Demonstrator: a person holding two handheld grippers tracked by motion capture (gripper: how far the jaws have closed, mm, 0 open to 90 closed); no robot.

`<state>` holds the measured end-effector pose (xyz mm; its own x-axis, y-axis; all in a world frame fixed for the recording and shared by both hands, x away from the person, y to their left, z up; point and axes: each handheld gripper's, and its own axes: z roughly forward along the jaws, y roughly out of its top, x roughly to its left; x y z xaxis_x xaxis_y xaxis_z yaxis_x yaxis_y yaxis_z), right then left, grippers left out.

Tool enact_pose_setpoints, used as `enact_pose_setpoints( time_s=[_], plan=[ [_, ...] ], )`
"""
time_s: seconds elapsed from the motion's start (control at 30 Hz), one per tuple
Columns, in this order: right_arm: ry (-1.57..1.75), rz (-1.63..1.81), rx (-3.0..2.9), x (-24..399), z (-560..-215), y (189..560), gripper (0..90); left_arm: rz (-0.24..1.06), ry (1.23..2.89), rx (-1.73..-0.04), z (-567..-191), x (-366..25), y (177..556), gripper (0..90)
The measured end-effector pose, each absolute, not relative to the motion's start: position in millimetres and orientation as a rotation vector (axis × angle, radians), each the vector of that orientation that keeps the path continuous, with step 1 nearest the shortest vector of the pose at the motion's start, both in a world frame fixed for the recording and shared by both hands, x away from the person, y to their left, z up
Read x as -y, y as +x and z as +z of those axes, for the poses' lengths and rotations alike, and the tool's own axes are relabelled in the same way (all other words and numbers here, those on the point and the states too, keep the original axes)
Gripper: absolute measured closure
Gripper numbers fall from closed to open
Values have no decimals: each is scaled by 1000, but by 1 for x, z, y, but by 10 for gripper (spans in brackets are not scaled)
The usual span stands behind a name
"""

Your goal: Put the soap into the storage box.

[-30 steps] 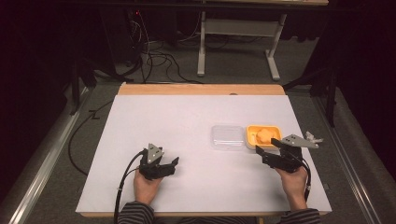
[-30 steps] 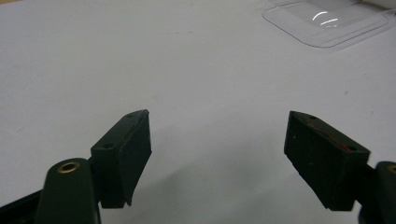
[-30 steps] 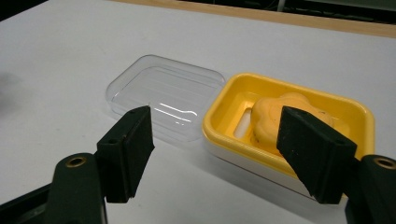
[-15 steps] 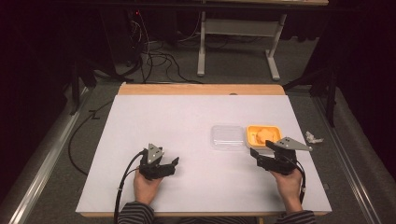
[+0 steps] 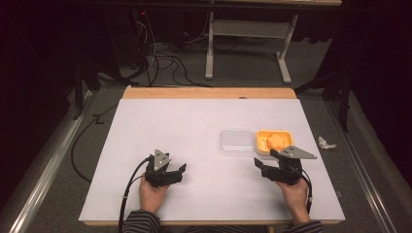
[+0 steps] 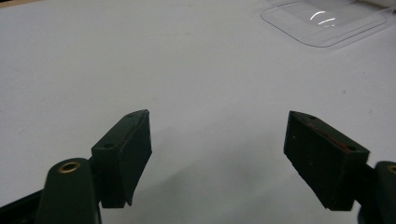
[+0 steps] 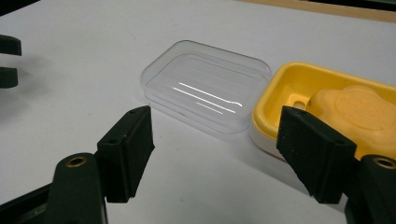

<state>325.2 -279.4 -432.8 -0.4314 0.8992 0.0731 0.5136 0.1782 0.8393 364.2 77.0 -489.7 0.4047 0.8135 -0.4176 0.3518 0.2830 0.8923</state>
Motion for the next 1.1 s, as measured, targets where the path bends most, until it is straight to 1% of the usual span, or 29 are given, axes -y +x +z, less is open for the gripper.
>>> enact_pose_setpoints(
  time_s=[0.53,1.1],
  plan=[
    [1308,1167,-2053,267,-435,328,279,424,1308,-1186,-490,-77,365,240],
    [1298,1145,-2096,254,-444,330,280,426,1311,-1184,-490,-77,364,240]
  ],
)
